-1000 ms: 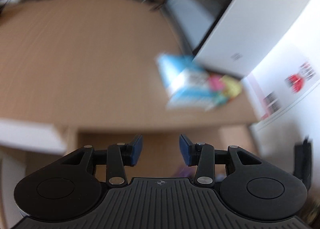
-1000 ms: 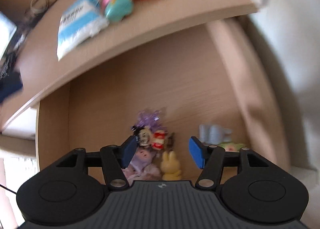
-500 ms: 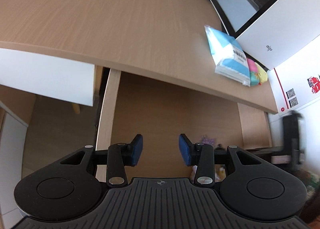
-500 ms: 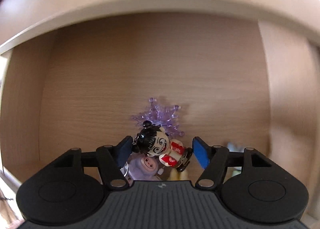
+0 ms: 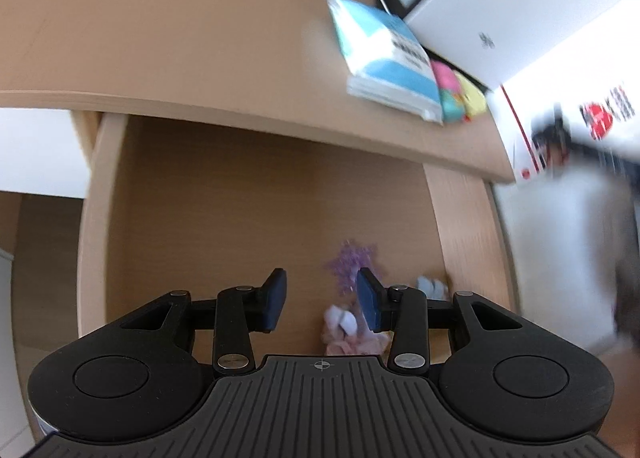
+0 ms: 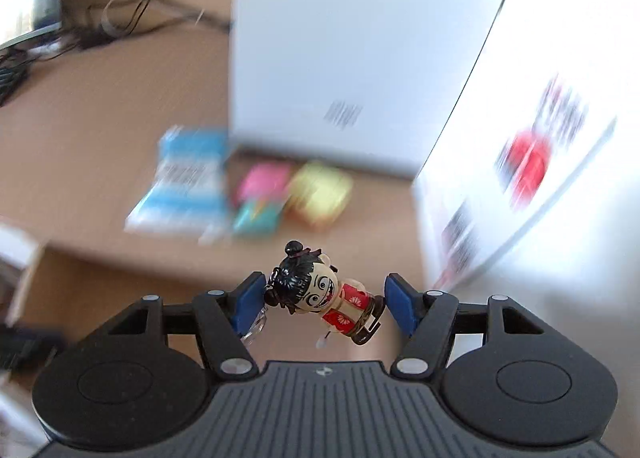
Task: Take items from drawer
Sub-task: 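Set the doll keychain on the desk beside the yellow keychain, right tool, then reach the left tool into the drawer and grasp the small white plush, then lift the white plush with the left tool while the right tool grasps the pink-white cloth, then set the plush on the desk with the left tool while the right tool sets the cloth down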
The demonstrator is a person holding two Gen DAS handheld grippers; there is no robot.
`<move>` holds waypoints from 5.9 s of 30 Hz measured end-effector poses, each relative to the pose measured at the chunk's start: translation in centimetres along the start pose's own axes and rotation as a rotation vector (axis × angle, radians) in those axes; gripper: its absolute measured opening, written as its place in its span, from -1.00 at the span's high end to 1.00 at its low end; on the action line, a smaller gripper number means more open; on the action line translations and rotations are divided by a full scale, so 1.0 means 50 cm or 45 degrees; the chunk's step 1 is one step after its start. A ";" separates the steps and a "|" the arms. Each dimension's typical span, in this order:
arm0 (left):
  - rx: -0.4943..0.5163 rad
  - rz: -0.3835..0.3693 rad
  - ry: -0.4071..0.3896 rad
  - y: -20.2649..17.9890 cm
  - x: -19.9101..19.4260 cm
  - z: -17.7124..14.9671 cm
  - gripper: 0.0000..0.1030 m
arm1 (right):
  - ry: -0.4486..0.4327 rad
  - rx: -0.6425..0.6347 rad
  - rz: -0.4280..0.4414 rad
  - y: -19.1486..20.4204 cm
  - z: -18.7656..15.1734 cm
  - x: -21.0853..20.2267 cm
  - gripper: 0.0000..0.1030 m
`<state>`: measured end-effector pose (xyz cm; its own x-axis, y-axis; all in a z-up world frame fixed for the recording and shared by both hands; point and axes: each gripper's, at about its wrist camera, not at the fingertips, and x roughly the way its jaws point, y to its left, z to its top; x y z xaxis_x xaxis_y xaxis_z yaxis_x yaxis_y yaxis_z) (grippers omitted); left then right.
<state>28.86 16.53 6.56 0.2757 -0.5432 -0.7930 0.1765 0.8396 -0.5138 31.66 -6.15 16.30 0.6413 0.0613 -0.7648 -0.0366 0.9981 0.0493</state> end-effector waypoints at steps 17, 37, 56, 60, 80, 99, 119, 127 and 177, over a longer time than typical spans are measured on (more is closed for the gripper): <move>0.179 -0.025 0.280 -0.040 0.095 0.003 0.18 | 0.090 0.301 0.243 -0.096 -0.067 0.073 -0.68; 0.181 0.142 0.582 -0.086 0.274 -0.005 0.19 | 0.259 0.410 0.287 -0.088 -0.195 0.048 -0.81; 0.536 0.093 0.198 -0.096 0.124 0.030 0.58 | 0.336 0.296 0.325 -0.056 -0.186 0.108 -0.81; 0.437 0.149 0.120 -0.095 0.109 0.044 0.58 | 0.329 0.262 0.314 -0.058 -0.185 0.107 -0.82; -0.303 0.240 0.278 -0.050 0.251 0.007 0.47 | 0.341 0.234 0.293 -0.062 -0.196 0.114 -0.87; -0.290 0.104 0.180 -0.029 0.121 -0.005 0.48 | 0.309 0.221 0.305 -0.066 -0.187 0.115 -0.93; -0.431 0.081 -0.046 0.121 -0.090 -0.032 0.48 | 0.673 -0.396 0.576 0.321 -0.219 0.252 -0.32; -0.266 0.059 -0.029 0.081 -0.069 0.005 0.48 | 0.675 -0.382 0.501 0.262 -0.212 0.230 0.56; 0.244 0.007 -0.469 -0.063 -0.077 0.228 0.48 | -0.068 -0.071 0.363 0.043 0.159 0.191 -0.20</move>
<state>38.00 16.00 14.97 0.5908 -0.5311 -0.6073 0.3372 0.8464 -0.4122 43.79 -3.45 14.21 0.6384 0.3404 -0.6903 -0.2623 0.9394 0.2206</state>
